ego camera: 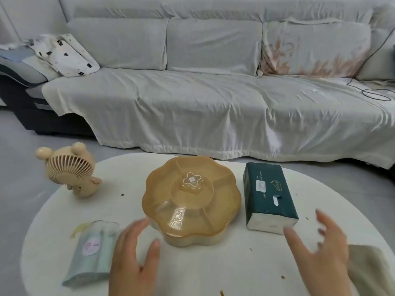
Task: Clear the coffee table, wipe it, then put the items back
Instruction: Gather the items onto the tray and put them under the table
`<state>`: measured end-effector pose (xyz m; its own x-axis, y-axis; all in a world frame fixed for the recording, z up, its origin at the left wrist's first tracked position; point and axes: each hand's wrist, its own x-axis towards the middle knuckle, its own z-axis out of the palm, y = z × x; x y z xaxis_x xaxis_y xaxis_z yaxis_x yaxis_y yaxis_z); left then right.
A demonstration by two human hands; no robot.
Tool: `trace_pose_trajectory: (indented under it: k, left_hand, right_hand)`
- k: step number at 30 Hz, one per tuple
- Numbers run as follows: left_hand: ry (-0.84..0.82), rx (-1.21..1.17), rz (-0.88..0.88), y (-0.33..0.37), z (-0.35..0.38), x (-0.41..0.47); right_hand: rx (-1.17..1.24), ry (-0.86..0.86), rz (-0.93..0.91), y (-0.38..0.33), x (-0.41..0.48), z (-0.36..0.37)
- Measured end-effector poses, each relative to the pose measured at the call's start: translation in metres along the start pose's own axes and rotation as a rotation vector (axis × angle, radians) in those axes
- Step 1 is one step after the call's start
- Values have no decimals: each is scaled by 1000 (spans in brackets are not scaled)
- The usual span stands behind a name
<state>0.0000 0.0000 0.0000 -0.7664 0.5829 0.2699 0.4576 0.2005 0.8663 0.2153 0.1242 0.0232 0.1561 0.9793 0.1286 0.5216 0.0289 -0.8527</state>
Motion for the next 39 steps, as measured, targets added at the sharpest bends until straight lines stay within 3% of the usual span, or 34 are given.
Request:
trace_pose_trajectory:
  k: [7, 11, 17, 22, 27, 30, 33, 39]
  left_hand:
    - [-67, -85, -167, -10, 39, 37]
    - [-165, -128, -295, -21, 41, 42]
    - [-287, -237, -328, -20, 35, 53]
    - [-294, -238, -342, -19, 34, 54]
    - [-319, -220, -345, -20, 33, 47]
    - [-345, -222, -345, -19, 34, 35]
    - [-352, -212, -345, -17, 34, 26]
    - [-392, -208, -357, -19, 33, 28]
  right_hand:
    - [-498, -349, -18, -34, 47, 41]
    - [-642, -397, 44, -26, 53, 51]
    - [-621, -339, 24, -23, 48, 51]
    - [-398, -285, 91, -29, 54, 30]
    - [-286, -183, -118, -53, 44, 19]
    - [-371, -253, -230, -71, 30, 32]
    - [-475, -337, -229, -75, 19, 42]
    - [-284, -424, -186, -66, 27, 35]
